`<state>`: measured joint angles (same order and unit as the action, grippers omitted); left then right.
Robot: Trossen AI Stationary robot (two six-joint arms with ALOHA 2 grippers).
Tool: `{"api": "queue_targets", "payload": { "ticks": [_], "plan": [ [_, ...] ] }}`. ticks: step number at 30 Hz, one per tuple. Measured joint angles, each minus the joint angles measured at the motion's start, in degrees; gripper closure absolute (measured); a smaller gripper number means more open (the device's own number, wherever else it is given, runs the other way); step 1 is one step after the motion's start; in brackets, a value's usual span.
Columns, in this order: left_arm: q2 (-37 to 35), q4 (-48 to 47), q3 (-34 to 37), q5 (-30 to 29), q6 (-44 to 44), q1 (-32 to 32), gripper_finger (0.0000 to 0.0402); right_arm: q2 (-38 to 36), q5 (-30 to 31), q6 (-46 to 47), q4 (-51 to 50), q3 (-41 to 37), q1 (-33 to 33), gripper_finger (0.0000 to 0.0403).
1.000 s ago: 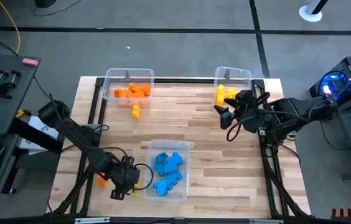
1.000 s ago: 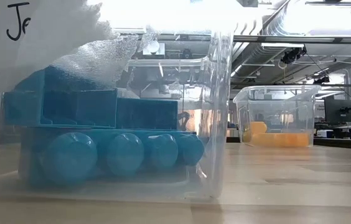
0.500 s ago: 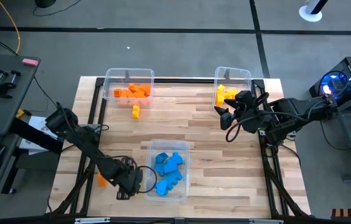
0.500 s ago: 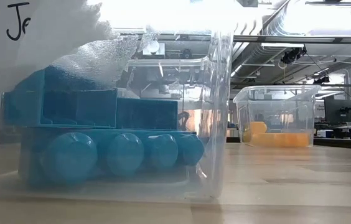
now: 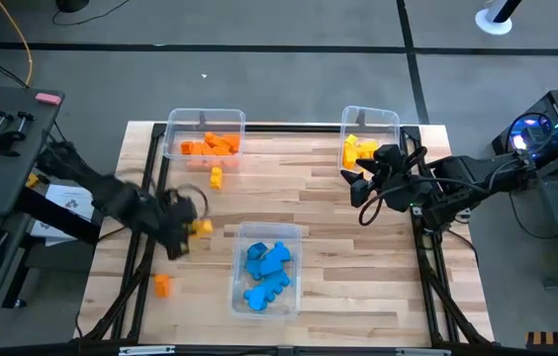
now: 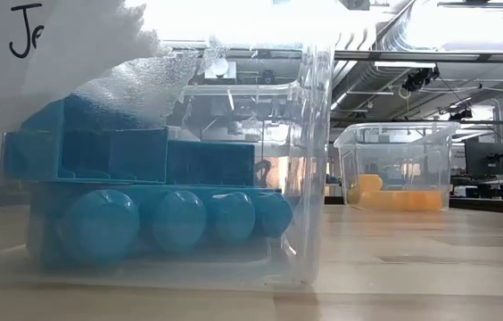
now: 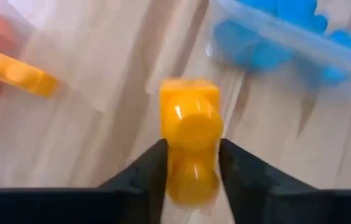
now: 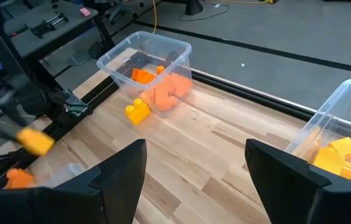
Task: Sort blocks
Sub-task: Put the yellow game piece into the top right transparent bin
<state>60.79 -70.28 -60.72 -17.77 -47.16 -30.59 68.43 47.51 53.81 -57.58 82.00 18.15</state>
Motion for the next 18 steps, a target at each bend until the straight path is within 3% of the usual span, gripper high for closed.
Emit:
{"api": "queue_targets", "payload": {
  "ticks": [4,10,18],
  "plan": [
    [-3.8,0.0,-0.6,1.7,5.1,5.8,0.0232,0.0,0.0,0.2,0.0,0.0,0.0,0.0133],
    [-1.0,6.3,-0.7,2.6,12.8,9.5,0.0252,0.0,0.0,0.4,0.3,0.0,0.0,0.0133],
    [4.5,6.5,-0.7,4.0,21.2,12.4,0.0261,0.0,0.0,1.9,0.5,0.0,0.0,0.0133]
  ]
}}
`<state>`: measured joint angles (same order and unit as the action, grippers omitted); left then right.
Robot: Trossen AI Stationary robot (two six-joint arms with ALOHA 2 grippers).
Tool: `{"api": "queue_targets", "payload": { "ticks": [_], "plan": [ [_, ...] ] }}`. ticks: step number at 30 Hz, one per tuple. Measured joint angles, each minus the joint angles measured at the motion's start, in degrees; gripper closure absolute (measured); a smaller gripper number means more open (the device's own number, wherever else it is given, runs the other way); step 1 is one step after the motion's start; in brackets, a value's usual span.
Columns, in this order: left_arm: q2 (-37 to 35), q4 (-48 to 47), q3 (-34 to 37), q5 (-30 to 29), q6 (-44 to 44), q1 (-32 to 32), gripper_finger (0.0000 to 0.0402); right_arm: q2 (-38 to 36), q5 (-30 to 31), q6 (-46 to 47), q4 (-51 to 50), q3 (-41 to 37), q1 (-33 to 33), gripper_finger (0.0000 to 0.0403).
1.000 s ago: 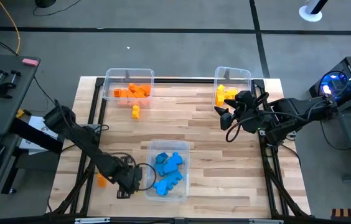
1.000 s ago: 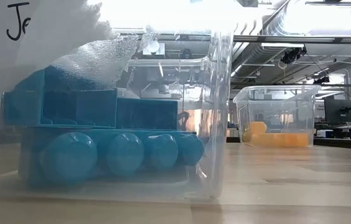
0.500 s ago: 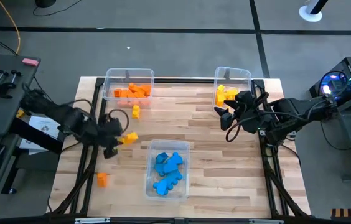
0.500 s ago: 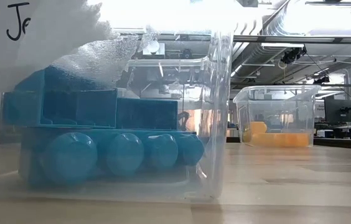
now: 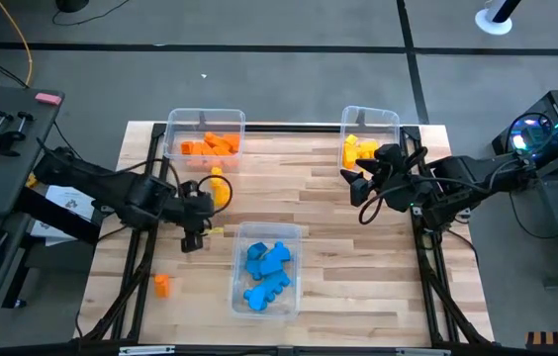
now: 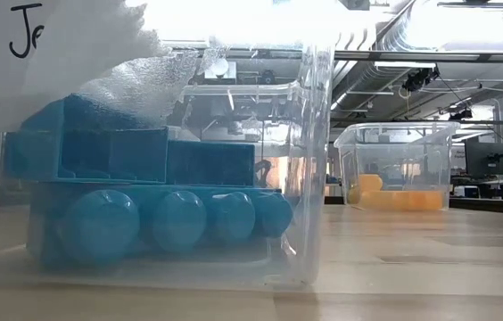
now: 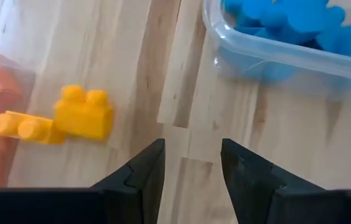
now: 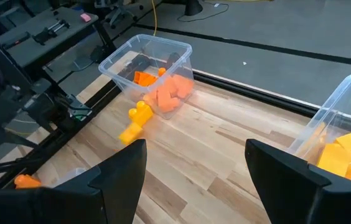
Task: Sort blocks
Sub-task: Put the yellow game piece into the top right transparent bin
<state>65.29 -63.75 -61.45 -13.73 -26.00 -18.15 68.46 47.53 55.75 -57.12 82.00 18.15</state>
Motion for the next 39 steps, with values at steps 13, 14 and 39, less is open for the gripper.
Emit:
{"api": "queue_targets", "payload": {
  "ticks": [13,14,39],
  "plan": [
    [11.3,9.8,0.1,5.0,16.8,23.1,0.0180,2.8,0.3,4.7,0.1,0.0,-0.2,0.0133],
    [12.7,10.9,0.1,6.8,18.8,24.8,0.0172,3.4,0.2,5.1,0.2,0.0,-0.2,0.0133],
    [27.4,14.1,2.6,-2.2,61.8,31.1,0.0123,8.5,0.3,8.8,4.0,0.0,-0.2,0.0133]
  ]
}}
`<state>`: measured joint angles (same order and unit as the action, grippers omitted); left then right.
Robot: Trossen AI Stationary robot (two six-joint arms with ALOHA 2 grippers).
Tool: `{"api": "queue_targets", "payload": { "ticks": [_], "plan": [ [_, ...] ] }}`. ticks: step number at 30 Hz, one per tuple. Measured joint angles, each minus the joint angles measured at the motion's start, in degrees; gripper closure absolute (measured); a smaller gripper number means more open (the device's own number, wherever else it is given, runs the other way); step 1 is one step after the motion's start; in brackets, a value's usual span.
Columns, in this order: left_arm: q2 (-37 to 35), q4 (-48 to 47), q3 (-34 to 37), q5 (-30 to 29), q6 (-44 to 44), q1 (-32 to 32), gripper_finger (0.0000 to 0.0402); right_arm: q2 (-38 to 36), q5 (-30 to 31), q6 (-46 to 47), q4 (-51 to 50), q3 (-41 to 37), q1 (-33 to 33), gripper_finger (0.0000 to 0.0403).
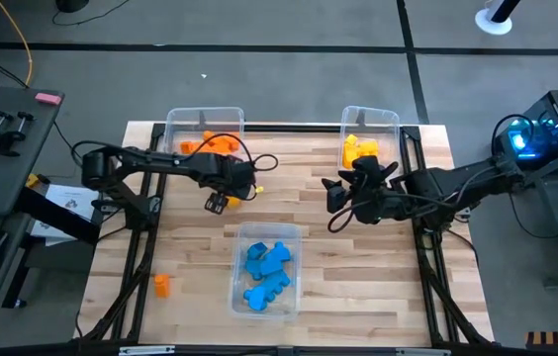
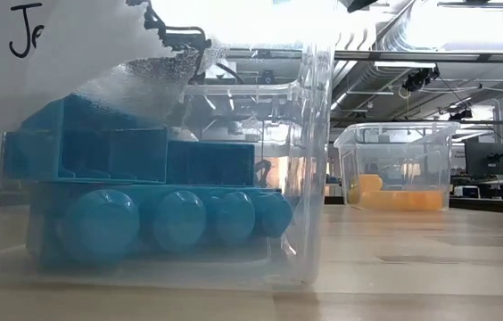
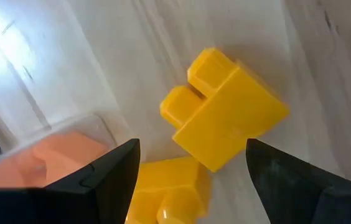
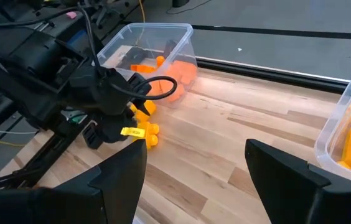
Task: Sort blocks
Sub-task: Put the yellow game piece into the top right transparent bin
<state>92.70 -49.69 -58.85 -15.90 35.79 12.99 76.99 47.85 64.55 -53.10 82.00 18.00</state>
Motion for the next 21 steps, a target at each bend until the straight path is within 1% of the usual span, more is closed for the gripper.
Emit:
{"api": "queue_targets", "payload": {
  "ticks": [4,7,10,12,14,16,18,19,20,21],
  "plan": [
    [-0.9,0.3,0.0,0.2,-5.8,0.0,0.0124,0.0,0.0,0.0,-0.3,0.0,0.0,0.0133],
    [-1.3,-0.1,1.6,-0.1,-10.1,0.0,0.0125,0.0,0.0,0.0,-0.4,0.0,0.0,0.0133],
    [-3.5,0.0,3.6,2.1,-18.3,-0.9,0.0146,0.0,0.0,-0.2,-0.4,0.0,0.0,0.0133],
    [-6.4,0.9,5.1,4.5,-25.1,-1.6,0.0177,0.0,0.0,-0.3,-0.6,0.0,0.0,0.0133],
    [-10.6,4.0,7.2,5.3,-31.8,-2.2,0.0220,0.0,0.0,-0.4,-0.8,0.0,0.0,0.0133],
    [-14.9,7.5,10.4,5.2,-38.2,-2.5,0.0279,0.0,0.0,-0.5,-1.1,0.0,0.0,0.0133],
    [-19.2,12.0,14.9,5.1,-45.2,-2.6,0.0351,0.0,0.0,-0.5,-1.5,0.0,0.0,0.0133],
    [-21.3,14.5,17.5,5.5,-49.0,-2.6,0.0375,0.0,0.0,-0.5,-1.7,0.0,0.0,0.0133],
    [-23.4,17.7,20.6,6.3,-53.2,-2.6,0.0386,0.0,0.0,-0.5,-1.8,0.0,0.0,0.0133],
    [-25.3,20.7,23.4,7.2,-57.5,-2.6,0.0388,0.0,0.0,-0.5,-1.8,0.0,0.0,0.0133]
  ]
}}
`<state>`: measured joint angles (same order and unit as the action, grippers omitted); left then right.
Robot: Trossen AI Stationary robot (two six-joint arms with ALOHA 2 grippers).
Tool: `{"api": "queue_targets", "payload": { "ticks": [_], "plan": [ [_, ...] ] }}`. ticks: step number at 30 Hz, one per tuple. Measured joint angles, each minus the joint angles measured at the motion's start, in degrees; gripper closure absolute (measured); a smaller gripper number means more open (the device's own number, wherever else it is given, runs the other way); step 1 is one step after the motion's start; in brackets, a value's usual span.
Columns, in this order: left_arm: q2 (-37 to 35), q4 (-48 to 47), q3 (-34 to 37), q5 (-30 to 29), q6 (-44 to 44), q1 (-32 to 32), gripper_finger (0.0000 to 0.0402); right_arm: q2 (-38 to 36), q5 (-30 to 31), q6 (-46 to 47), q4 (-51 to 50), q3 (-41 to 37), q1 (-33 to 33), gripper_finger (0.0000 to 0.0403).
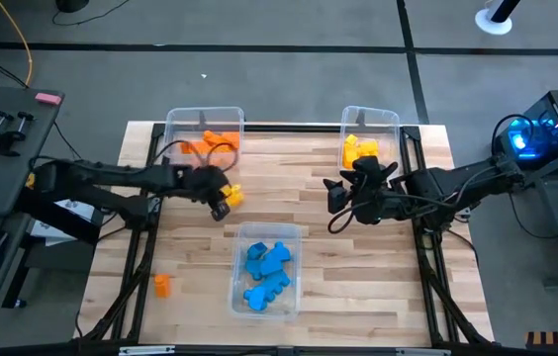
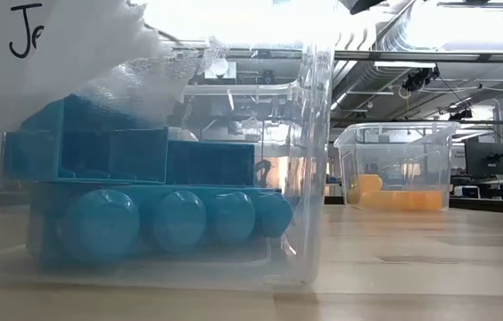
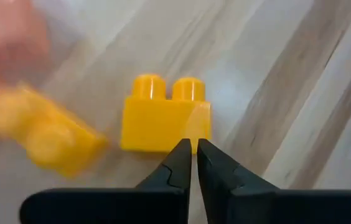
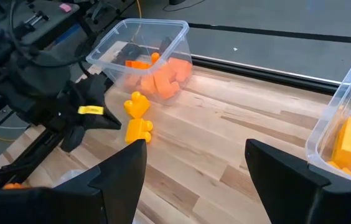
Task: Sort blocks
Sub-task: Put the yellow game piece into the top right transparent bin
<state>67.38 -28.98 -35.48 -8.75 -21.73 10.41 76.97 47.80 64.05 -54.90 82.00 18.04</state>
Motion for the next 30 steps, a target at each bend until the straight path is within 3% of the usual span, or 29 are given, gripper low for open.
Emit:
{"api": "queue_targets", "payload": {
  "ticks": [4,8,20,30],
  "plan": [
    [-7.5,14.7,10.6,-0.2,-11.4,-2.1,0.0400,0.0,-0.5,0.0,-0.6,0.0,0.0,0.0133],
    [-11.5,27.3,17.2,-7.1,-16.9,-2.9,0.0401,0.0,-0.5,0.0,-1.3,0.0,0.0,0.0133],
    [-10.7,27.7,21.0,-14.7,-16.8,-6.0,0.0401,0.0,-1.2,0.0,-1.4,0.0,0.0,0.0133],
    [-4.4,30.5,21.0,-13.6,-16.7,-6.5,0.0401,0.0,-1.1,0.1,-1.4,0.0,0.0,0.0133]
  ]
}}
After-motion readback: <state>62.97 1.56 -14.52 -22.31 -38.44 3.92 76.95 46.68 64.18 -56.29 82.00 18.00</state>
